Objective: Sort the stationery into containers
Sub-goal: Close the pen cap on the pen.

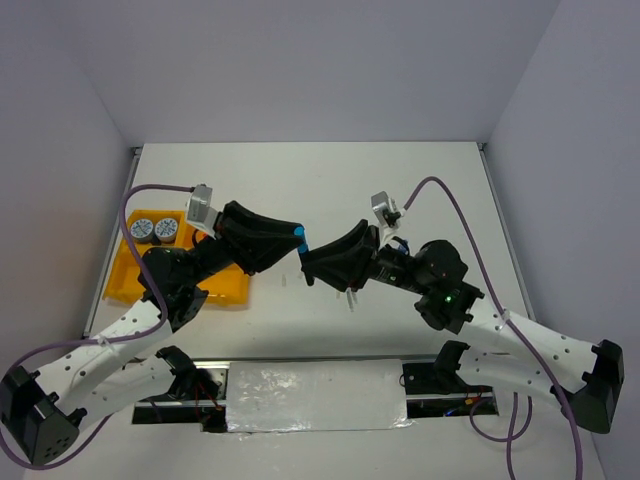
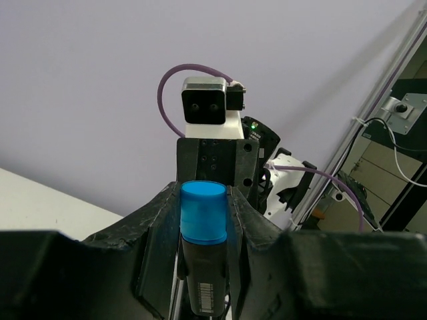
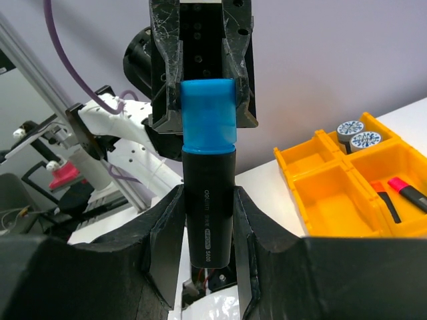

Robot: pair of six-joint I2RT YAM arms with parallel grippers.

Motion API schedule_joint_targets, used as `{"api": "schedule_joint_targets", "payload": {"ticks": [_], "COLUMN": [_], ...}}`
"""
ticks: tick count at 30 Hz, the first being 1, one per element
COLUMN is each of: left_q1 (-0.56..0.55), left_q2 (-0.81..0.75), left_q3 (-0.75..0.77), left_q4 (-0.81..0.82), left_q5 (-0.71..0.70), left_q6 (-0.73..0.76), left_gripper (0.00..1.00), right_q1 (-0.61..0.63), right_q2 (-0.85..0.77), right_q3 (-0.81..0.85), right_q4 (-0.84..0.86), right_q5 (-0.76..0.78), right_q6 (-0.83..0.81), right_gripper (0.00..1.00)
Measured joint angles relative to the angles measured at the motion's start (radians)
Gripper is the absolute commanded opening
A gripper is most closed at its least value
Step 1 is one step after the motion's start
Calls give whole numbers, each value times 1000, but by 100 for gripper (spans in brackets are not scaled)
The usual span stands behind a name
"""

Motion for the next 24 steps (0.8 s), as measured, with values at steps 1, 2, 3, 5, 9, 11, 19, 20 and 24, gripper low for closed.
{"api": "schedule_joint_targets", "payload": {"ticks": [1,2,3,5,9,11,19,20,24], "left_q1": [-1,-1,-1,-2,-3,-4,-22,-22,-22], "left_q2": [-1,-2,-3,-7,-16,-26,-80,-86,-106], "left_q3": [-6,-11,-16,-23,-23,-23,62,86,169], "left_q4": [13,25,34,53,59,36,-311,-353,-474], "left_q5": [-3,-5,-7,-12,-14,-19,-65,-78,-119], "left_q6": [-1,-1,-1,-2,3,11,111,124,176], "left_gripper": [9,13,16,25,43,53,81,83,90], "right_q1": [-1,-2,-3,-4,-4,-4,-11,-11,-11], "right_q2": [3,5,8,16,37,42,46,46,48], "right_q3": [10,18,26,41,70,76,90,90,95], "right_q4": [-11,-22,-29,-40,-60,-69,-83,-85,-125], "right_q5": [-6,-12,-19,-31,-55,-58,11,18,51], "right_q6": [-1,-3,-6,-12,-34,-46,-107,-113,-140], "right_gripper": [13,14,14,14,13,13,13,13,13]}}
